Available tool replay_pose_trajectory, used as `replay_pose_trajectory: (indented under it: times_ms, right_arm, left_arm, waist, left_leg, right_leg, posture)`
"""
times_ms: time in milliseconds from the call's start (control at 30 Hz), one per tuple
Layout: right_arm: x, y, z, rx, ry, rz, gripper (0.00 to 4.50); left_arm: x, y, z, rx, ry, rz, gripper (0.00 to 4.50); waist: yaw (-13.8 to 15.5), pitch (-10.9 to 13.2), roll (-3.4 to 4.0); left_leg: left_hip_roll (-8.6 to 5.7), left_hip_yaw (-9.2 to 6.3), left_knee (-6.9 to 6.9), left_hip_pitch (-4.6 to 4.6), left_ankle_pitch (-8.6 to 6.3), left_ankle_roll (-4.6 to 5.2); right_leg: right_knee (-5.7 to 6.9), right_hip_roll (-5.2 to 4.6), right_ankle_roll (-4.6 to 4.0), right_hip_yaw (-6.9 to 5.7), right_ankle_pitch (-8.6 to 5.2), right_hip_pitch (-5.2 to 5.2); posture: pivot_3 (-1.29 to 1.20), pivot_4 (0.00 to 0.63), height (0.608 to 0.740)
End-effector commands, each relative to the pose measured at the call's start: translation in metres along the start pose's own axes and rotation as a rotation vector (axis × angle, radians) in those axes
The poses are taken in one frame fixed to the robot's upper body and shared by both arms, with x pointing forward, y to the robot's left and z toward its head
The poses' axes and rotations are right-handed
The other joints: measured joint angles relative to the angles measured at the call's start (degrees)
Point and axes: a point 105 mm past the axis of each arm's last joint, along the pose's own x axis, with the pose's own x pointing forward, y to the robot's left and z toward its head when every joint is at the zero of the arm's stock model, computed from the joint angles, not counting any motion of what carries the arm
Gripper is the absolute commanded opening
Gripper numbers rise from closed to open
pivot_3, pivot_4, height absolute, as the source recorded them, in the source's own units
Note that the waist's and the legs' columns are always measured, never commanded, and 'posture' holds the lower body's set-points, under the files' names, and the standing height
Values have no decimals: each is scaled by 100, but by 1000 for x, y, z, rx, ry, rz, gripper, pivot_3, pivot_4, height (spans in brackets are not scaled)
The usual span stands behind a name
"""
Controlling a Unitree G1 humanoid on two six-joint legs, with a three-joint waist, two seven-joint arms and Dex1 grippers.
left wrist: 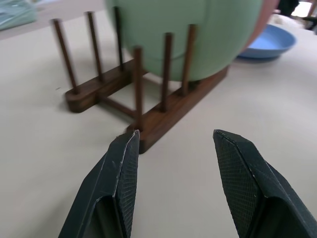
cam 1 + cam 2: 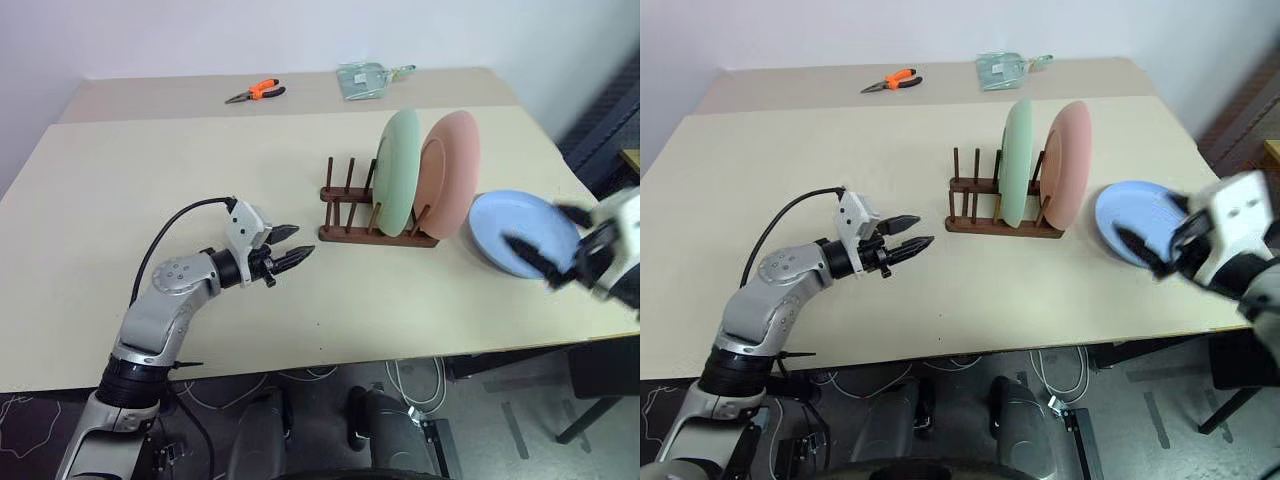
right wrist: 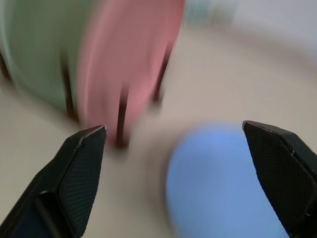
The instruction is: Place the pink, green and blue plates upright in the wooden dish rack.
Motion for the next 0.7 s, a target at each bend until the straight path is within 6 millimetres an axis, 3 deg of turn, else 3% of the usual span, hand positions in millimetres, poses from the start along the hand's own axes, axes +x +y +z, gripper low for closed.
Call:
replay_pose_trajectory:
  times_ms: [33,133,200,267,467,600,700]
  right_arm:
    - [17,-5,-28,-157,106,-73,4482]
    - [33,-11,-47,-225,150,-134,4482]
    - [42,-18,-53,-252,162,-175,3937]
    - [48,-24,-59,-290,178,-203,3116]
    - [55,-29,-59,-316,159,-222,44]
    - [48,-44,-31,-367,38,-308,44]
    - [32,-67,15,-417,-129,-478,44]
  left_arm:
    - [2,-9,14,37,-27,-68,2427]
    - [4,-11,16,53,-31,-81,2427]
    - [4,-11,15,53,-28,-78,2427]
    - [3,-12,15,50,-26,-75,2427]
    - [1,-15,11,48,-20,-62,2427]
    - [-1,-10,9,59,-18,-27,2427]
    - [-4,0,6,63,-13,21,2427]
  waist:
    - [-13,0,0]
    - [-24,1,1]
    - [-25,1,1]
    - [-17,1,1]
    - [35,0,1]
    - [27,1,1]
    - [23,1,4]
  left_leg:
    - [-2,-2,1,2,0,0]
    - [-4,-3,4,1,-1,-1]
    - [-5,-1,4,-2,-1,-1]
    - [-7,-1,4,0,0,0]
    - [-13,5,3,-10,11,18]
    - [-13,6,8,-8,12,18]
    - [-13,5,8,-6,12,17]
  right_leg:
    - [-1,-1,-2,0,1,0]
    - [-7,-2,-3,-2,5,-5]
    - [-5,-3,-3,-1,8,-12]
    - [-3,-1,-3,-1,9,-13]
    - [4,2,0,-1,8,-21]
    - [6,2,2,0,9,-19]
    - [10,3,2,0,12,-20]
  posture:
    - [0,150,740]
    - [0,150,740]
    - [0,150,740]
    - [0,150,740]
    - [0,150,740]
    - [0,150,740]
    - [0,150,740]
